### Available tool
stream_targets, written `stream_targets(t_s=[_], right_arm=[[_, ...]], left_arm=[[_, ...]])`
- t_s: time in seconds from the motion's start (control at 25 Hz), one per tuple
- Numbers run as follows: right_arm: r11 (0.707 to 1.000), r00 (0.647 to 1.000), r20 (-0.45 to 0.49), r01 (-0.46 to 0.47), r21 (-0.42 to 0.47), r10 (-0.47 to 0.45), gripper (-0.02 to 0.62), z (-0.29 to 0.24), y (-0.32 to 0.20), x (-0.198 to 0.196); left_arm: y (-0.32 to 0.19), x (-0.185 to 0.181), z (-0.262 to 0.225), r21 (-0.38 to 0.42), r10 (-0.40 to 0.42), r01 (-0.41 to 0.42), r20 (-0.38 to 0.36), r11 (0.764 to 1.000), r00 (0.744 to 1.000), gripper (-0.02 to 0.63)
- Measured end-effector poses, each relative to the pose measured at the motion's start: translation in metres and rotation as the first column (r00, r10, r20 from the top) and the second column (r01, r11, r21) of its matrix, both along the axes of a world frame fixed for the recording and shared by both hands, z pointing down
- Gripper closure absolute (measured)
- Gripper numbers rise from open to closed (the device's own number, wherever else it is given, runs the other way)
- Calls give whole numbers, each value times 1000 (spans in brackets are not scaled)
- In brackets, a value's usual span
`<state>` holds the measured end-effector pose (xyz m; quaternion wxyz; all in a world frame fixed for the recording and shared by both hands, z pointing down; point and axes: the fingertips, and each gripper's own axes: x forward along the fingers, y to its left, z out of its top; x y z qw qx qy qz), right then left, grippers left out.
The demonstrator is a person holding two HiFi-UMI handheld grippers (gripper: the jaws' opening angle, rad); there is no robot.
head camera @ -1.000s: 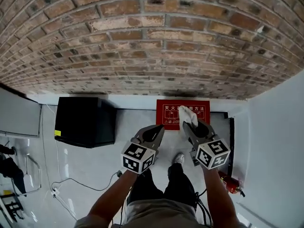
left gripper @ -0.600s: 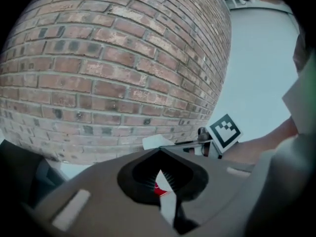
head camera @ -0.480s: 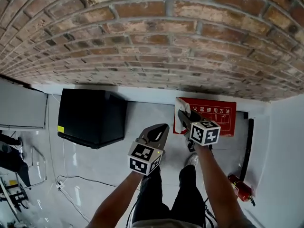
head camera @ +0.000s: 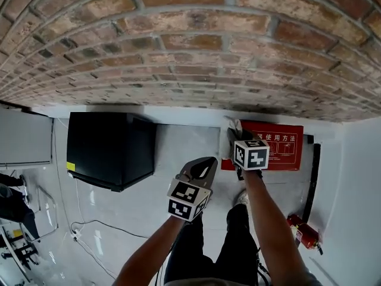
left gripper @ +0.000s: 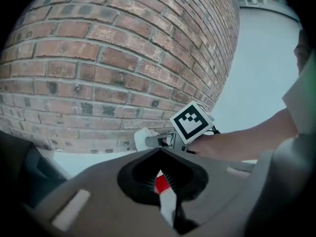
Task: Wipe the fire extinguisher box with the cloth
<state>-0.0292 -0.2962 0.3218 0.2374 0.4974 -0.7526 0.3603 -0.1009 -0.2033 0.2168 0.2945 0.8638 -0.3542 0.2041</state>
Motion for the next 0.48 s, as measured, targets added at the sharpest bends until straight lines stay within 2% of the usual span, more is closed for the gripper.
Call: stream_targets(t_s=[0.2,0.48], right_arm=[[1000,1000,-1,-22,-5,22,460,2,2,34],[999,999,-26,-41,-1,41,460,4,10,117]], left_arm=[[2,18,6,-17,6,-6,-5,1000,1000,604],[5,73,16,-31,32,-33,-11,999,999,606]])
